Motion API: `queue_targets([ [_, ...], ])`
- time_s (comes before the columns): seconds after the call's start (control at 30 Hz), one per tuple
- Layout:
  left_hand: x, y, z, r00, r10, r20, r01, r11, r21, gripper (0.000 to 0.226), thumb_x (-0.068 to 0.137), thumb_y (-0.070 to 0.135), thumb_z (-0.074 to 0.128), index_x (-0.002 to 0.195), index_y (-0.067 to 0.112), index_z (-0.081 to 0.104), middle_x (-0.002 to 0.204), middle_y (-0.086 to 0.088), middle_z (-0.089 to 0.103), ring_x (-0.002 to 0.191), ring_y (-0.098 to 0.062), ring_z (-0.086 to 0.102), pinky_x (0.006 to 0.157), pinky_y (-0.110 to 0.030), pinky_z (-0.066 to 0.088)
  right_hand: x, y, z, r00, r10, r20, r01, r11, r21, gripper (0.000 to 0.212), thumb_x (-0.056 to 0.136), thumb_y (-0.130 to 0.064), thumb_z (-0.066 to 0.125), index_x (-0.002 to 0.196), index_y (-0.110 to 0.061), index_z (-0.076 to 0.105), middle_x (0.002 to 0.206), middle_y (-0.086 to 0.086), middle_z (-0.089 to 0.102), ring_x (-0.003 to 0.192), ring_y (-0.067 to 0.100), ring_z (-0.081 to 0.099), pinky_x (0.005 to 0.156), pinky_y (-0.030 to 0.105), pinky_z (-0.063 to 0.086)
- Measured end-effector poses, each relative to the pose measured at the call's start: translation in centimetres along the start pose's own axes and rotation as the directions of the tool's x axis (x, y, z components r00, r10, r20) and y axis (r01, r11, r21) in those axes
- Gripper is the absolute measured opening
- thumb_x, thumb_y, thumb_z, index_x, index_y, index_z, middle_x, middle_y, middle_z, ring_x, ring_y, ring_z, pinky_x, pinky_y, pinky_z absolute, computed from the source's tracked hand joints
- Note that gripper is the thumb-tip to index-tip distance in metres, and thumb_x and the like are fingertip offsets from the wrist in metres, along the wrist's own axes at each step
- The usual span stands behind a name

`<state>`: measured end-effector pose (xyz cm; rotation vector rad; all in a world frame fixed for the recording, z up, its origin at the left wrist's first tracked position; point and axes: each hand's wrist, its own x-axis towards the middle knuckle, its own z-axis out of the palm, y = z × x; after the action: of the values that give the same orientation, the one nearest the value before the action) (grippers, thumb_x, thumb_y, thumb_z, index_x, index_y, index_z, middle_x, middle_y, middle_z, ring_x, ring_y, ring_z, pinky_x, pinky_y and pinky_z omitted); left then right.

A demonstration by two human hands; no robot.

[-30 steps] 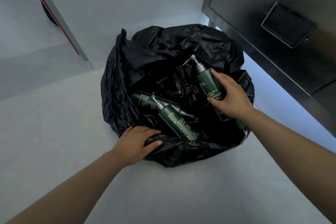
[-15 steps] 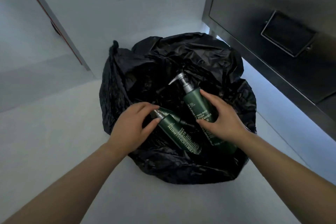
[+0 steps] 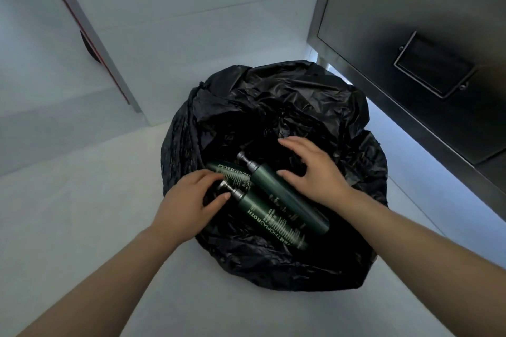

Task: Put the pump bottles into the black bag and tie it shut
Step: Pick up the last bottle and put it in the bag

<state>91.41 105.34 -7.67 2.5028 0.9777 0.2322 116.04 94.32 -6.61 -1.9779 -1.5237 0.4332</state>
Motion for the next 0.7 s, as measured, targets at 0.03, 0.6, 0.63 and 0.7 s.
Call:
queue_targets([
  [0.03, 0.5, 0.2, -0.3, 1.0, 0.007, -0.013, -0.007, 1.0, 0.002, 0.048, 0.088, 0.048, 0.053, 0.13, 0.024, 0.053, 0.132, 0.002, 0.054, 0.123, -0.017, 0.047, 0.101, -0.027, 0.036, 0.4, -0.1, -1.1, 0.998, -0.038, -0.04, 0.038, 0.999, -0.014, 0.06, 0.083, -0.029, 0.07, 0.137, -0.026, 0.045, 0.143, -0.004, 0.042, 0.131, 0.012, 0.04, 0.104, 0.029, 0.039],
  [0.6, 7.3, 8.3, -4.3, 0.971, 0.065, -0.232, -0.041, 0.994, 0.106, 0.044, 0.085, 0.039, 0.062, 0.125, 0.021, 0.055, 0.125, -0.001, 0.055, 0.113, -0.02, 0.052, 0.095, -0.03, 0.04, 4.1, 6.0, -9.9, 0.962, 0.038, -0.271, -0.044, 0.999, -0.017, 0.006, 0.08, -0.024, 0.072, 0.086, -0.024, 0.072, 0.085, -0.012, 0.071, 0.084, 0.009, 0.066, 0.081, 0.029, 0.052],
  [0.63, 7.0, 8.6, -4.3, 0.972, 0.06, -0.229, -0.035, 0.993, 0.112, 0.043, 0.085, 0.038, 0.063, 0.124, 0.021, 0.056, 0.124, 0.0, 0.055, 0.113, -0.019, 0.053, 0.095, -0.028, 0.039, 4.7, 6.4, -10.7, 0.947, 0.057, -0.316, -0.045, 0.998, 0.045, 0.005, 0.08, -0.023, 0.071, 0.083, -0.027, 0.07, 0.08, -0.017, 0.069, 0.08, 0.005, 0.065, 0.079, 0.025, 0.052],
  [0.7, 6.8, 9.3, -4.8, 0.972, 0.044, -0.233, -0.016, 0.992, 0.122, 0.042, 0.085, 0.037, 0.064, 0.123, 0.02, 0.058, 0.123, 0.0, 0.055, 0.113, -0.018, 0.053, 0.096, -0.026, 0.038, 5.8, 7.2, -12.2, 0.923, 0.109, -0.368, -0.049, 0.985, 0.168, 0.012, 0.08, -0.024, 0.071, 0.078, -0.035, 0.067, 0.074, -0.023, 0.065, 0.075, -0.004, 0.063, 0.073, 0.01, 0.047],
])
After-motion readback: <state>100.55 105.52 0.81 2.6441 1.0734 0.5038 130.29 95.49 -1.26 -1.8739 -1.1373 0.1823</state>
